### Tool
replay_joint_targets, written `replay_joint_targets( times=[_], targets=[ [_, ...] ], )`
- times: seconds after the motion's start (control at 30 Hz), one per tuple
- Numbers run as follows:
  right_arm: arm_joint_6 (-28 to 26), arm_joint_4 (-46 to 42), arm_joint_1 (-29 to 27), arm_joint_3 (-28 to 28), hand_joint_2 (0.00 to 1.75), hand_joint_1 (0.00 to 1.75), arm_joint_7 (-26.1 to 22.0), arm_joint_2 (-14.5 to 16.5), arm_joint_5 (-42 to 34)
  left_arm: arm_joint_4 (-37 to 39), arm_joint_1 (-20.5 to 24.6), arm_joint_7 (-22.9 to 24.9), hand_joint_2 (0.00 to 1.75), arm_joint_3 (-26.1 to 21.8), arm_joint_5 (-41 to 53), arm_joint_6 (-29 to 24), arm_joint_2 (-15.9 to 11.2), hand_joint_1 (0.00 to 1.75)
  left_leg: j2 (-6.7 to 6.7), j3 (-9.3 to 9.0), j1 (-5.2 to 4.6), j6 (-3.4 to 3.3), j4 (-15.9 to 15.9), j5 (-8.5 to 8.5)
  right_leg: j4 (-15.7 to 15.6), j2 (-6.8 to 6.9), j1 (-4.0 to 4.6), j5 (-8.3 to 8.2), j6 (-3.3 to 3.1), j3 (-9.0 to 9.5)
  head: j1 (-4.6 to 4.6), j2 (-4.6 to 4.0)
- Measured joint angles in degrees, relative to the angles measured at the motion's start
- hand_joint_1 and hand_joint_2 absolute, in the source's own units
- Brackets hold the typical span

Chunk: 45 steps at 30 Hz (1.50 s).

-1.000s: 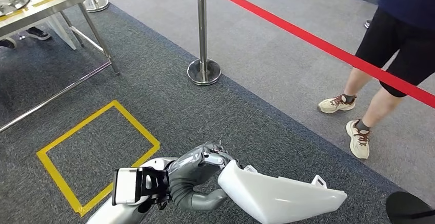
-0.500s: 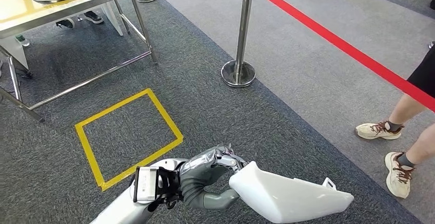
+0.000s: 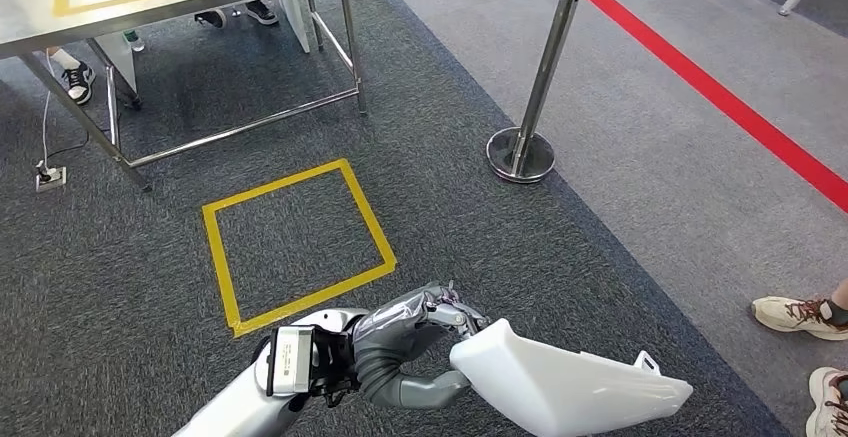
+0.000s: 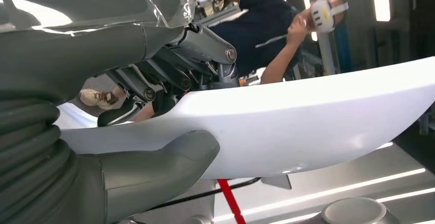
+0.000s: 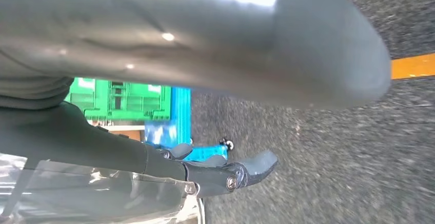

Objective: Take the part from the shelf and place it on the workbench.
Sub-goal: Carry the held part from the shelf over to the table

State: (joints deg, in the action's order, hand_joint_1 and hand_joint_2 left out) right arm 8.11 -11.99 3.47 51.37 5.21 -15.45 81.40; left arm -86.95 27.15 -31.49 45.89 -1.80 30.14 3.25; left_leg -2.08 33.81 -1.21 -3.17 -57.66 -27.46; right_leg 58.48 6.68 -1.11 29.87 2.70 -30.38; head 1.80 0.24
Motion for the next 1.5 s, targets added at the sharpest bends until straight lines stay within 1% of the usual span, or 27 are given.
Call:
replay_joint_targets(
  times=[0.03,0.1,0.17,0.2,0.27,0.33,0.4,0.47,0.53,0.6,0.67,0.7,0.73,0.77,0.83,0.9,0.97,1.0,1.07,1.13,1.2,1.23,1.27,1.3,1.37,1.43,1.5],
  targets=[
    [-0.02,-0.01,0.08,0.0,0.0,0.0,-0.07,-0.01,-0.01,-0.02,0.08,0.04,1.75,0.01,0.02,-0.03,0.16,1.75,0.66,-0.28,0.27,-0.27,0.21,0.19,1.47,-1.53,-0.08,0.99,0.27,-0.48,-0.15,0.0],
    [-0.09,-0.01,-0.06,0.01,0.0,0.0,-0.19,-0.08,-0.01,-0.02,0.2,0.16,1.75,0.08,0.05,-0.09,0.46,1.75,2.1,-0.51,0.57,-0.57,0.32,0.33,8.05,-5.11,-0.22,4.37,0.66,-3.51,-0.5,0.0],
    [-0.13,0.01,-0.35,0.02,0.0,0.0,-0.22,-0.08,-0.01,0.06,0.09,0.33,1.75,0.22,0.09,-0.16,0.55,1.75,3.81,-0.49,0.61,-0.62,0.29,0.33,14.97,-6.2,-0.26,6.7,0.89,-7.26,-0.64,0.0],
    [-0.14,0.02,-0.41,0.02,0.0,0.0,-0.22,-0.04,-0.02,0.1,0.03,0.42,1.75,0.29,0.09,-0.21,0.53,1.75,4.68,-0.55,0.65,-0.59,0.26,0.31,15.84,-6.3,-0.31,6.3,0.93,-8.03,-0.64,0.0],
    [-0.15,0.02,-0.45,0.02,0.0,0.0,-0.22,-0.03,-0.02,0.16,-0.01,0.55,1.75,0.42,0.09,-0.3,0.54,1.75,6.34,-0.78,0.85,-0.34,0.09,0.15,10.73,-6.92,-0.58,2.46,1.02,-6.27,-0.64,0.0],
    [-0.18,0.02,-0.44,0.02,0.0,0.0,-0.4,-0.04,0.01,0.16,0.01,0.58,1.75,0.54,0.09,-0.4,0.56,1.75,7.89,-0.76,1.02,0.29,-0.34,-0.17,3.05,-9.49,-1.04,-0.76,1.15,-2.97,-0.66,0.0],
    [-0.13,0.03,-0.4,0.02,0.0,0.0,-0.78,0.02,0.19,0.16,0.03,0.63,1.75,0.66,0.09,-0.58,0.59,1.75,9.3,-0.35,1.11,1.08,-0.57,-0.19,-0.03,-10.98,-1.12,-1.19,0.69,-1.53,-0.65,0.0],
    [-0.05,0.03,-0.23,0.02,0.0,0.0,-1.16,0.1,0.39,0.15,0.02,0.67,1.75,0.74,0.09,-0.75,0.51,1.75,10.32,0.04,1.23,1.75,-0.43,0.04,-0.16,-9.79,-0.97,-1.24,-0.21,-1.33,-0.63,0.0],
    [-0.01,-0.03,-0.03,0.02,0.0,0.0,-1.4,0.09,0.45,0.13,0.07,0.68,1.75,0.73,0.09,-0.82,0.32,1.75,7.99,0.95,1.05,2.29,-1.85,-0.85,-0.27,-8.45,-1.01,-1.31,-1.06,-1.11,-0.36,0.0],
    [0.04,-0.08,-0.11,0.02,0.0,0.0,-1.49,0.05,0.46,0.11,0.09,0.69,1.75,0.74,0.09,-0.85,0.22,1.75,3.99,4.06,0.89,2.67,-7.87,-3.85,-0.34,-6.94,-0.9,-1.21,-1.66,-1.02,0.02,0.0],
    [0.06,-0.08,-0.35,0.02,0.0,0.0,-1.55,0.07,0.46,0.13,-0.08,0.69,1.75,0.75,0.09,-0.85,0.1,1.75,2.53,8.2,0.99,2.82,-15.6,-6.61,-0.33,-5.19,-0.68,-1.07,-1.91,-1.01,0.11,0.0],
    [0.06,-0.08,-0.38,0.02,0.0,0.0,-1.61,0.05,0.46,0.13,-0.18,0.69,1.75,0.75,0.09,-0.85,-0.01,1.75,2.4,9.22,1.01,2.77,-17.33,-6.69,-0.33,-4.33,-0.58,-1.01,-1.97,-0.98,0.13,0.0],
    [0.06,-0.08,-0.33,0.02,0.0,0.0,-1.67,0.06,0.46,0.13,-0.24,0.69,1.75,0.75,0.09,-0.85,-0.11,1.75,2.31,9.0,1.0,2.63,-16.65,-5.71,-0.33,-3.55,-0.47,-0.93,-2.0,-0.88,0.12,0.0],
    [0.06,-0.08,-0.23,0.02,0.0,0.0,-1.73,0.07,0.46,0.11,-0.26,0.69,1.75,0.74,0.09,-0.85,-0.18,1.75,1.96,7.48,0.91,2.36,-13.6,-3.92,-0.33,-2.84,-0.36,-0.82,-2.01,-0.72,0.12,0.0],
    [0.06,-0.08,-0.1,0.02,0.0,0.0,-1.8,0.09,0.46,-0.02,-0.22,0.69,1.75,0.72,0.09,-0.85,-0.18,1.75,-0.55,2.97,0.31,1.47,-5.17,-0.82,-0.32,-1.55,-0.06,-0.5,-1.82,-0.29,0.1,0.0],
    [0.06,-0.08,-0.08,0.02,0.0,0.0,-1.82,0.14,0.46,-0.2,-0.16,0.69,1.75,0.71,0.09,-0.85,-0.14,1.75,-2.3,0.69,-0.32,0.85,-0.77,-0.13,-0.34,-0.29,0.18,-0.15,-1.36,0.03,0.07,0.0],
    [0.06,-0.08,0.06,0.02,0.0,0.0,-1.82,0.2,0.46,-0.31,-0.15,0.7,1.75,0.67,0.09,-0.85,-0.19,1.75,-1.11,0.53,-0.37,0.57,-0.34,-0.19,-0.57,1.04,0.22,0.11,-0.85,0.43,0.08,0.0],
    [0.06,-0.08,0.2,0.02,0.0,0.0,-1.82,0.22,0.46,-0.35,-0.16,0.71,1.75,0.65,0.09,-0.85,-0.2,1.75,-0.39,0.32,-0.19,0.35,-0.11,-0.01,-0.42,0.68,0.13,0.38,-0.55,0.57,0.01,0.0],
    [0.06,-0.08,0.33,0.02,0.0,0.0,-1.86,0.2,0.45,-0.45,-0.1,0.72,1.75,0.63,0.09,-0.85,-0.09,1.75,0.97,-0.15,0.32,-0.14,0.34,0.43,2.54,-2.41,-0.07,2.26,0.01,-0.54,-0.21,0.0],
    [0.07,-0.07,0.1,0.02,0.0,0.0,-1.91,0.12,0.44,-0.45,-0.12,0.73,1.75,0.7,0.09,-0.85,0.01,1.75,2.43,-0.14,0.57,-0.32,0.37,0.54,9.89,-5.65,-0.22,5.64,0.44,-4.17,-0.48,0.0],
    [0.08,-0.06,-0.23,0.04,0.0,0.0,-2.16,0.12,0.42,-0.38,-0.28,0.74,1.75,0.75,0.09,-0.85,0.01,1.75,3.91,-0.19,0.63,-0.35,0.33,0.52,15.73,-6.32,-0.28,7.01,0.68,-7.61,-0.58,0.0],
    [0.08,-0.05,-0.29,0.1,0.0,0.0,-2.45,0.15,0.36,-0.34,-0.34,0.74,1.75,0.76,0.09,-0.85,0.0,1.75,4.53,-0.28,0.69,-0.29,0.29,0.48,15.54,-6.35,-0.36,5.98,0.73,-7.97,-0.57,0.0],
    [0.04,-0.05,-0.27,0.21,0.0,0.0,-2.81,0.19,0.3,-0.31,-0.37,0.74,1.75,0.76,0.1,-0.85,0.01,1.75,5.03,-0.4,0.79,-0.16,0.22,0.39,12.97,-6.38,-0.48,3.93,0.8,-7.21,-0.57,0.0],
    [-0.04,-0.05,-0.19,0.35,0.0,0.0,-3.2,0.21,0.24,-0.3,-0.38,0.74,1.75,0.76,0.1,-0.84,0.02,1.75,5.47,-0.5,0.88,0.08,0.08,0.23,8.8,-6.51,-0.68,1.44,0.95,-5.66,-0.59,0.0],
    [-0.21,-0.04,0.01,0.64,0.0,0.0,-3.8,0.44,0.21,-0.31,-0.37,0.75,1.75,0.76,0.26,-0.83,0.02,1.75,6.09,-0.39,0.78,0.71,-0.39,-0.18,2.04,-7.17,-0.94,-1.54,0.91,-3.03,-0.69,0.0],
    [-0.32,-0.02,0.1,0.82,0.0,0.0,-4.26,0.82,0.27,-0.32,-0.37,0.79,1.75,0.77,0.47,-0.82,-0.02,1.75,6.36,-0.09,0.51,0.67,-0.69,-0.33,0.26,-7.67,-1.01,-1.9,0.33,-2.44,-0.77,0.0],
    [-0.47,-0.01,0.1,0.87,0.0,0.0,-4.72,1.1,0.37,-0.34,-0.37,0.8,1.75,0.77,0.6,-0.82,-0.13,1.75,6.36,-0.13,0.45,0.17,-0.5,-0.19,0.17,-7.72,-0.98,-2.06,-0.09,-2.49,-0.74,0.0]
  ],
)
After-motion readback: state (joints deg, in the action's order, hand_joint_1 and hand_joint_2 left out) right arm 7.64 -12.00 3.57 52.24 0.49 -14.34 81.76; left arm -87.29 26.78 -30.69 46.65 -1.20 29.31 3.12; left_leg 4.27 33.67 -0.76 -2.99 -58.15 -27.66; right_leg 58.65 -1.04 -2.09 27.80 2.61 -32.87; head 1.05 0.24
